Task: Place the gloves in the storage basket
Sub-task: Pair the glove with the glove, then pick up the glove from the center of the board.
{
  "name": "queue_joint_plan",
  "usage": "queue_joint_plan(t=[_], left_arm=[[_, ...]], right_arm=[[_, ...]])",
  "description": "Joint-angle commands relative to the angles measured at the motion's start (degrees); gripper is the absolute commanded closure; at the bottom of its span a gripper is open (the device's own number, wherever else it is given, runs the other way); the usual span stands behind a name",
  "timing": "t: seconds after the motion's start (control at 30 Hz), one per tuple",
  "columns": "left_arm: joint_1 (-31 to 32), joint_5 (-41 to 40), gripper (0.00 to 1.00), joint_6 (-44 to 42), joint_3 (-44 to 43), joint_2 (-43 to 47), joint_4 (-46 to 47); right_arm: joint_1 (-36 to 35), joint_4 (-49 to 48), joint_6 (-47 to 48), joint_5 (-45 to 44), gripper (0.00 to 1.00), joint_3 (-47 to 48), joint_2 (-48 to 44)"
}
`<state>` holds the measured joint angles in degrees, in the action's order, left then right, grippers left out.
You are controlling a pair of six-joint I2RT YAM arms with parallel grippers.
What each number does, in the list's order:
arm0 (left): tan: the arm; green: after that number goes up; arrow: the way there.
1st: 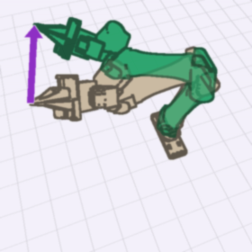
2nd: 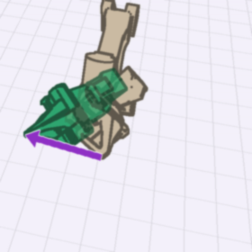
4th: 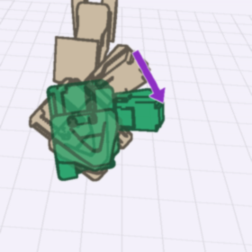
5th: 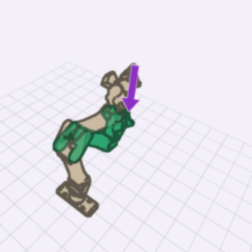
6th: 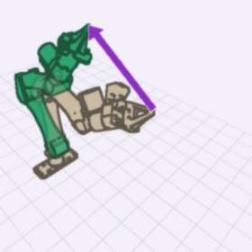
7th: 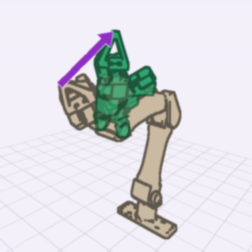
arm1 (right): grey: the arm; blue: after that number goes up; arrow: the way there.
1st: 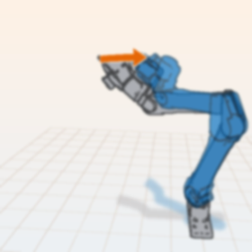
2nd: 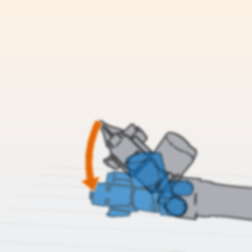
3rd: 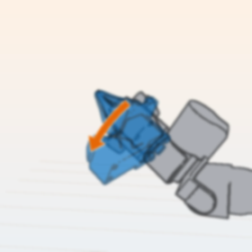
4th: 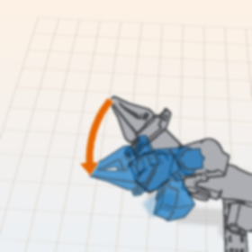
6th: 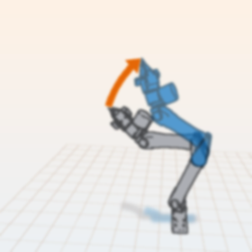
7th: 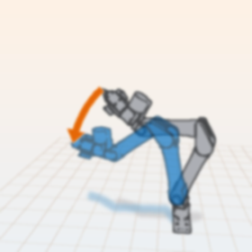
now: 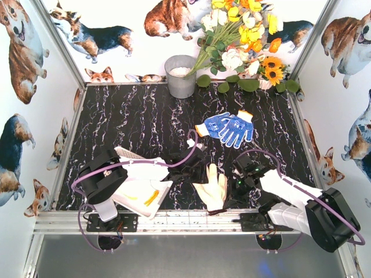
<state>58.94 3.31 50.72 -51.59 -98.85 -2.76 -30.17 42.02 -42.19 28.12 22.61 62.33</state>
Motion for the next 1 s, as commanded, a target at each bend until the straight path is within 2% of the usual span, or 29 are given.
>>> queue_joint_plan(t=[0.0,0.13,0.37,0.57,0.8,0.97], left_arm=[[0.0,-0.9,0.63,-1.4,0.3,0.4,-0.8],[0.0,-1.8,0.58,-3.8,-2.2,3.6,-3.6],[0.8,-1.0,0.58,-3.5,-3.0,7.7,-6.5],[3.1,0.9,0.64,-0.2,-1.5,5.9,-3.8],[4.3,1.6,0.78,1.6,-0.5,3.0,-1.3],[4.5,2.4,0.79,2.0,1.1,2.1,-2.3]], right_arm=[[-0.5,3.7,1.7,-3.0,0.89,3.2,-1.9],[-0.4,7.5,1.8,-5.8,0.65,7.3,-5.3],[1.4,5.1,-0.8,-9.3,0.44,8.4,-7.6],[3.8,-1.7,-3.4,-8.3,0.42,4.6,-7.8],[4.2,-7.1,-4.0,-8.6,0.47,1.1,-6.9],[4.2,-10.1,-3.8,-8.0,0.53,-0.6,-5.0]])
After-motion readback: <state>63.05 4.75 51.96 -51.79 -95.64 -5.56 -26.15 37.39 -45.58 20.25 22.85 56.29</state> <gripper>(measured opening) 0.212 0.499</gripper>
